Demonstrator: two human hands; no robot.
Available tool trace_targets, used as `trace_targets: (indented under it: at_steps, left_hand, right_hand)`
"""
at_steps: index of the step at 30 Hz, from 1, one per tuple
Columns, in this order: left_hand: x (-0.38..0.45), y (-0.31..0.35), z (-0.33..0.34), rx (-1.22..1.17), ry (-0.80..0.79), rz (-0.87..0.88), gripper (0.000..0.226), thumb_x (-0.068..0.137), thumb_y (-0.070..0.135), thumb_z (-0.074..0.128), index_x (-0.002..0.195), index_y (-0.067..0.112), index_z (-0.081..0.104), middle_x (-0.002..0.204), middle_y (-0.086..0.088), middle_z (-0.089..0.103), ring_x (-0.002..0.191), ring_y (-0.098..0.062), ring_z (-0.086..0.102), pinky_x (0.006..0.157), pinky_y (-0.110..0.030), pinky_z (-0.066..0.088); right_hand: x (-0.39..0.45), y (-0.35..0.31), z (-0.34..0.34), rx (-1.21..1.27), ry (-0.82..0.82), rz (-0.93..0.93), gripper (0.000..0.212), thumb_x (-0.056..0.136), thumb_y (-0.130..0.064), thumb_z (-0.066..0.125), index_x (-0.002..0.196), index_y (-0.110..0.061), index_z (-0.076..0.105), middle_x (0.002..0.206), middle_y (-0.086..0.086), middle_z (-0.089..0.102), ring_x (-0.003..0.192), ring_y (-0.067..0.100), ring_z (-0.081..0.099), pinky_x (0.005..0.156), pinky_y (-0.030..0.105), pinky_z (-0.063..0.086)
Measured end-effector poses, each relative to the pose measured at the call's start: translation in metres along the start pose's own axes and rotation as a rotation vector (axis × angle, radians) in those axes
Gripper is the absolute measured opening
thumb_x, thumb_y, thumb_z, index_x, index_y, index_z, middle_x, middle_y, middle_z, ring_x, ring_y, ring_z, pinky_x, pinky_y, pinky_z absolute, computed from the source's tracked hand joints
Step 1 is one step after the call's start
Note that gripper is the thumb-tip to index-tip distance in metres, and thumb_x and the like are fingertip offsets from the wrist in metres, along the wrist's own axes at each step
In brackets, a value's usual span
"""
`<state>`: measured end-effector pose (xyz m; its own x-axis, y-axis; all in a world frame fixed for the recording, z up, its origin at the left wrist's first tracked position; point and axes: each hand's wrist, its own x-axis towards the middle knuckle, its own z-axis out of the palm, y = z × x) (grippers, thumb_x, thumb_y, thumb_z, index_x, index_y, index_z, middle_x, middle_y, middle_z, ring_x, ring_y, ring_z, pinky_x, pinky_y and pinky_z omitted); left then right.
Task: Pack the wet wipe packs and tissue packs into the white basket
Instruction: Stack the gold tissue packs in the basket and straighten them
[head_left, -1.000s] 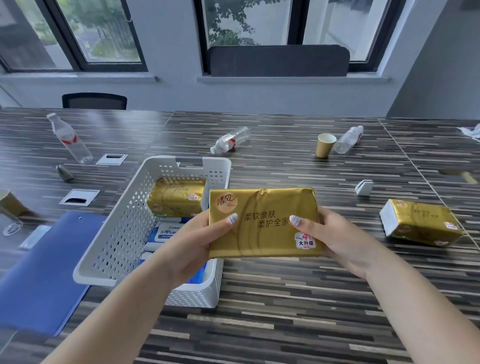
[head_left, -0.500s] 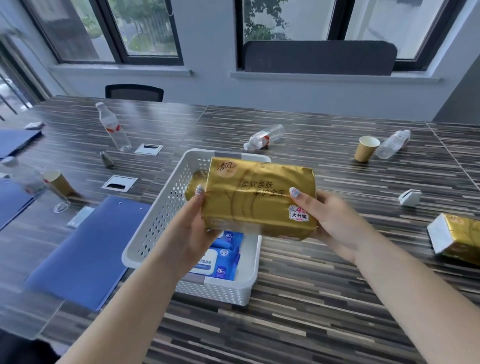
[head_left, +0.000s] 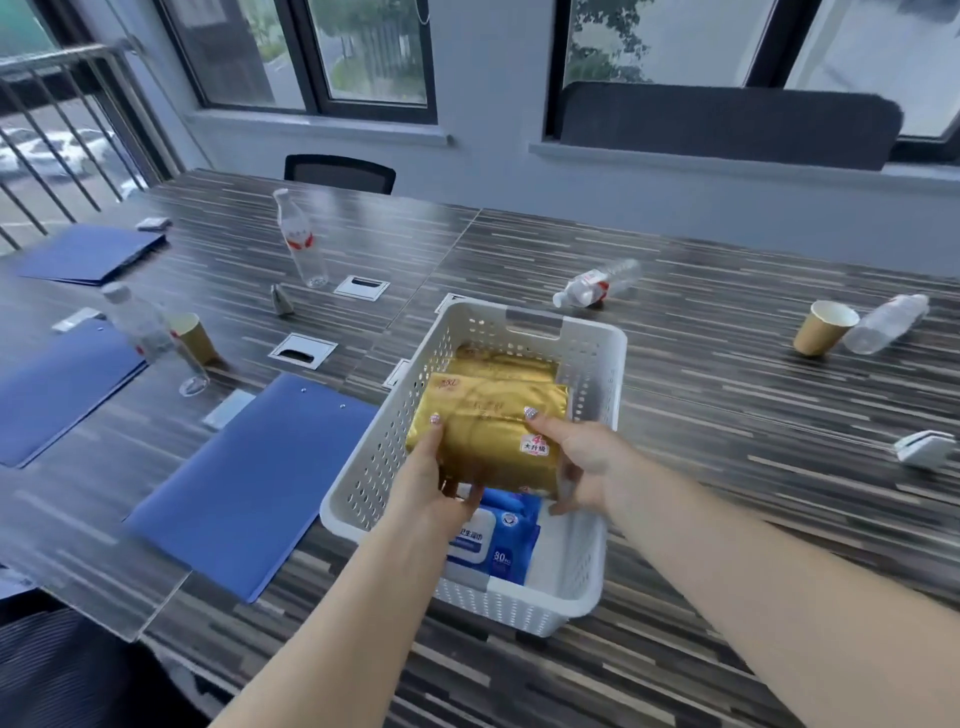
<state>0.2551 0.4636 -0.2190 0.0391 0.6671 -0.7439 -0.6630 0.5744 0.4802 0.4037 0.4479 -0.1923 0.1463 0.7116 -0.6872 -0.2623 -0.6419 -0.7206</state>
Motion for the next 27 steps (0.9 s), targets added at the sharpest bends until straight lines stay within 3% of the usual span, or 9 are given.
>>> trace_targets:
  at_steps: [3, 5, 8, 12, 16, 18, 21, 27]
  left_hand:
    - [0.021, -0.002, 0.008, 0.079, 0.190, 0.004, 0.053, 0.082, 0.043, 0.068, 0.120, 0.013, 0.047, 0.118, -0.011, 0.057, 0.103, -0.033, 0.055, 0.092, -0.051, 0.049]
    - [0.038, -0.003, 0.010, 0.111, 0.256, -0.018, 0.066, 0.079, 0.050, 0.067, 0.131, 0.015, 0.047, 0.126, -0.013, 0.058, 0.107, -0.037, 0.058, 0.090, -0.051, 0.050]
    - [0.049, -0.005, 0.012, 0.137, 0.274, -0.012, 0.064, 0.085, 0.047, 0.063, 0.136, 0.013, 0.045, 0.134, -0.013, 0.054, 0.116, -0.036, 0.056, 0.087, -0.046, 0.047]
    - [0.048, -0.004, 0.029, 0.177, 0.204, -0.025, 0.064, 0.088, 0.043, 0.062, 0.138, 0.009, 0.041, 0.135, -0.017, 0.052, 0.120, -0.036, 0.054, 0.099, -0.050, 0.045]
    - [0.043, -0.002, 0.028, 0.127, 0.240, -0.038, 0.066, 0.088, 0.045, 0.061, 0.140, 0.011, 0.038, 0.139, -0.018, 0.048, 0.123, -0.038, 0.051, 0.100, -0.052, 0.044]
    - [0.075, 0.004, 0.021, 0.120, 0.330, -0.087, 0.064, 0.088, 0.045, 0.060, 0.139, 0.012, 0.039, 0.140, -0.017, 0.048, 0.123, -0.038, 0.050, 0.101, -0.053, 0.043]
    - [0.077, 0.005, 0.014, 0.139, 0.306, -0.068, 0.063, 0.090, 0.047, 0.057, 0.140, 0.012, 0.039, 0.141, -0.017, 0.047, 0.125, -0.038, 0.049, 0.103, -0.053, 0.042]
    - [0.074, 0.004, 0.022, 0.163, 0.262, -0.049, 0.063, 0.093, 0.045, 0.052, 0.143, 0.011, 0.035, 0.145, -0.017, 0.044, 0.129, -0.036, 0.046, 0.101, -0.047, 0.041]
  right_hand:
    - [0.022, 0.011, 0.015, -0.022, 0.058, 0.091, 0.026, 0.082, -0.033, 0.071, 0.090, -0.013, 0.057, 0.098, 0.015, 0.067, 0.097, 0.037, 0.063, 0.092, 0.058, 0.045]
    - [0.035, 0.015, 0.022, -0.009, 0.077, 0.128, 0.025, 0.084, -0.032, 0.069, 0.086, -0.013, 0.054, 0.097, 0.016, 0.063, 0.095, 0.036, 0.061, 0.087, 0.056, 0.047]
    - [0.050, 0.019, 0.022, 0.023, 0.089, 0.166, 0.025, 0.085, -0.029, 0.069, 0.091, -0.010, 0.053, 0.102, 0.017, 0.061, 0.091, 0.034, 0.059, 0.085, 0.055, 0.052]
    - [0.066, 0.009, 0.014, 0.069, 0.152, 0.141, 0.022, 0.085, -0.023, 0.069, 0.094, -0.010, 0.054, 0.112, 0.018, 0.061, 0.097, 0.036, 0.059, 0.070, 0.049, 0.054]
    - [0.070, 0.010, 0.015, 0.040, 0.160, 0.100, 0.021, 0.086, -0.020, 0.067, 0.100, -0.011, 0.055, 0.110, 0.017, 0.062, 0.099, 0.036, 0.061, 0.080, 0.053, 0.055]
    - [0.102, 0.024, 0.031, 0.053, 0.158, 0.193, 0.017, 0.088, -0.019, 0.065, 0.099, -0.012, 0.054, 0.107, 0.016, 0.062, 0.098, 0.035, 0.061, 0.083, 0.055, 0.054]
    - [0.097, 0.026, 0.035, 0.072, 0.135, 0.168, 0.013, 0.089, -0.017, 0.063, 0.094, -0.013, 0.052, 0.100, 0.014, 0.060, 0.094, 0.033, 0.059, 0.084, 0.055, 0.054]
    - [0.105, 0.025, 0.029, 0.078, 0.127, 0.154, 0.023, 0.088, -0.020, 0.064, 0.106, -0.013, 0.051, 0.101, 0.013, 0.060, 0.094, 0.033, 0.059, 0.082, 0.055, 0.054]
